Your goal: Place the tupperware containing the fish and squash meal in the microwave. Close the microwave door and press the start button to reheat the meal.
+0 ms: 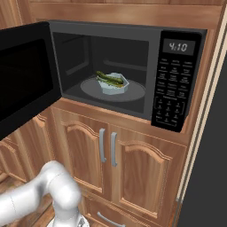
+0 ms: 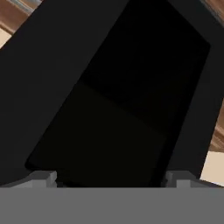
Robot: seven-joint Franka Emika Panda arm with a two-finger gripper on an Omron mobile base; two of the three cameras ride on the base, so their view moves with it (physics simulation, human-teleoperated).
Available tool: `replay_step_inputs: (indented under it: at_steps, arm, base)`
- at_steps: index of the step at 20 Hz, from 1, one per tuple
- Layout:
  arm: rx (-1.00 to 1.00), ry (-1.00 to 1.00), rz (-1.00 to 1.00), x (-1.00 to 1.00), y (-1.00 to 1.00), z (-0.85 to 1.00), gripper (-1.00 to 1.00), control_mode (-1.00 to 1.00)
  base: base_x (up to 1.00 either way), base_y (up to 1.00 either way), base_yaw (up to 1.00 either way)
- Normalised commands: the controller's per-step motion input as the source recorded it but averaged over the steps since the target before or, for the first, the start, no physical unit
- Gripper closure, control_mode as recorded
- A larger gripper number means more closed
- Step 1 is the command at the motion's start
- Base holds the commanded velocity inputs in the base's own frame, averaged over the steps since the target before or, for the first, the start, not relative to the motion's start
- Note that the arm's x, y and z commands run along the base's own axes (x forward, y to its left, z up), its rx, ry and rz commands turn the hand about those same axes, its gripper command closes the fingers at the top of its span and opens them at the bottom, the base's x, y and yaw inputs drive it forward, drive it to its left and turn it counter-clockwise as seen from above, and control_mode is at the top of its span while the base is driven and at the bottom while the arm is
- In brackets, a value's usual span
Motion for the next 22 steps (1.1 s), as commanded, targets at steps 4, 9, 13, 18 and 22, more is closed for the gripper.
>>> replay_step_inputs:
  at_steps: [4,9,13,18,22]
  arm:
    - [0.01,-0.16,-0.18,-0.41,-1.00,0.00,-1.00,-1.00]
    - [0.06,-0.14,-0.09,-0.23,-1.00,0.00,-1.00,-1.00]
    - [0.10,-0.14,-0.03,-0.15,-1.00,0.00,-1.00,-1.00]
    - [0.13,-0.16,0.00,-0.10,-1.00,0.00,-1.00,-1.00]
    - [0.14,-0.18,0.00,-0.01,-1.00,0.00,-1.00,-1.00]
  base:
    - [0.00,0.00,0.00]
    - [0.00,0.00,0.00]
    - [0.00,0.00,0.00]
    - [0.00,0.00,0.00]
    - [0.00,0.00,0.00]
